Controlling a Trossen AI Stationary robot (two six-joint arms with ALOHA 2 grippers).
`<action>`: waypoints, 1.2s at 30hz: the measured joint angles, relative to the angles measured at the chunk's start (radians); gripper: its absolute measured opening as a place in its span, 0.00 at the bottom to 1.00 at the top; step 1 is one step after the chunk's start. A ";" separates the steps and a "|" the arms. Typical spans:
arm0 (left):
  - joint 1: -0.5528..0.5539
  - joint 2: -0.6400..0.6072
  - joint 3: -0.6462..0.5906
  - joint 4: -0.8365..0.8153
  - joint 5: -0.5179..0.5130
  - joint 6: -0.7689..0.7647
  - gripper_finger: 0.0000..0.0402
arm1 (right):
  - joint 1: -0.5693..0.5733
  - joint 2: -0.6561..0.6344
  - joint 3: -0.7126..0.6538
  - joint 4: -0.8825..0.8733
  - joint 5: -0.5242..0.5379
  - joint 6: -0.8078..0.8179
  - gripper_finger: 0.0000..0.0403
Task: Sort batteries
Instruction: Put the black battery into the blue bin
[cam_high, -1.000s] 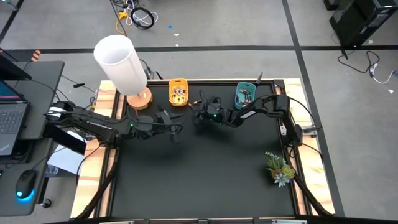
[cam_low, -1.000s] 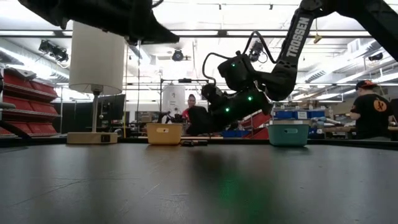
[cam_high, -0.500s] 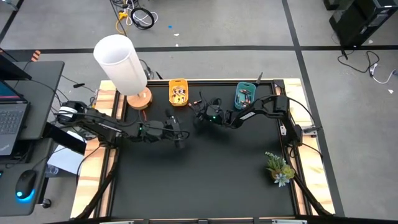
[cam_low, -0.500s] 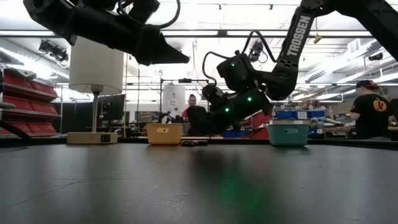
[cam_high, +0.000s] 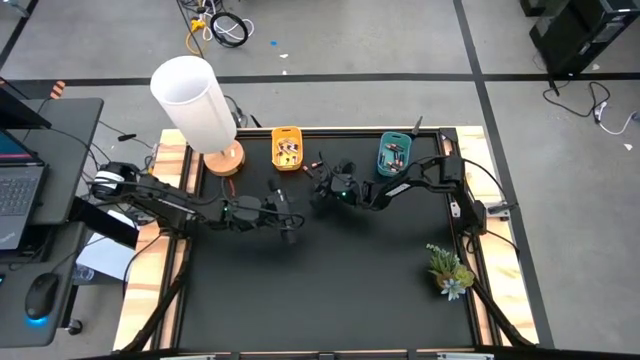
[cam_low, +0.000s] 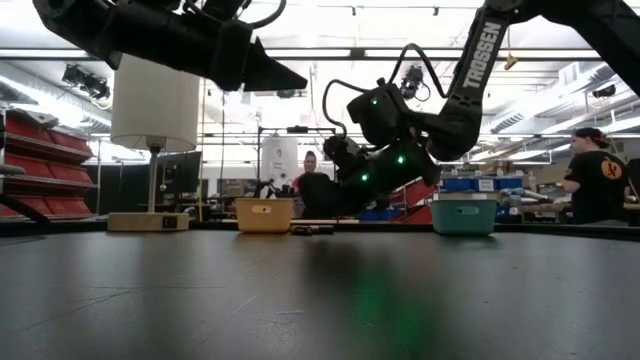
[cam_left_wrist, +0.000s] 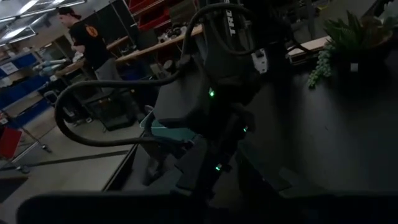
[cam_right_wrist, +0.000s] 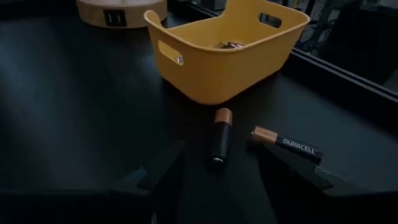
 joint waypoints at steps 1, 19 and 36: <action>0.000 0.000 0.000 -0.001 0.000 0.000 0.21 | -0.001 0.010 0.000 0.020 0.000 0.000 0.52; 0.000 0.000 0.000 -0.011 -0.002 0.022 0.21 | -0.031 0.198 0.119 0.160 -0.054 -0.015 0.50; 0.000 0.000 0.000 -0.045 -0.009 0.021 0.21 | -0.004 0.202 0.137 0.036 -0.043 0.087 0.12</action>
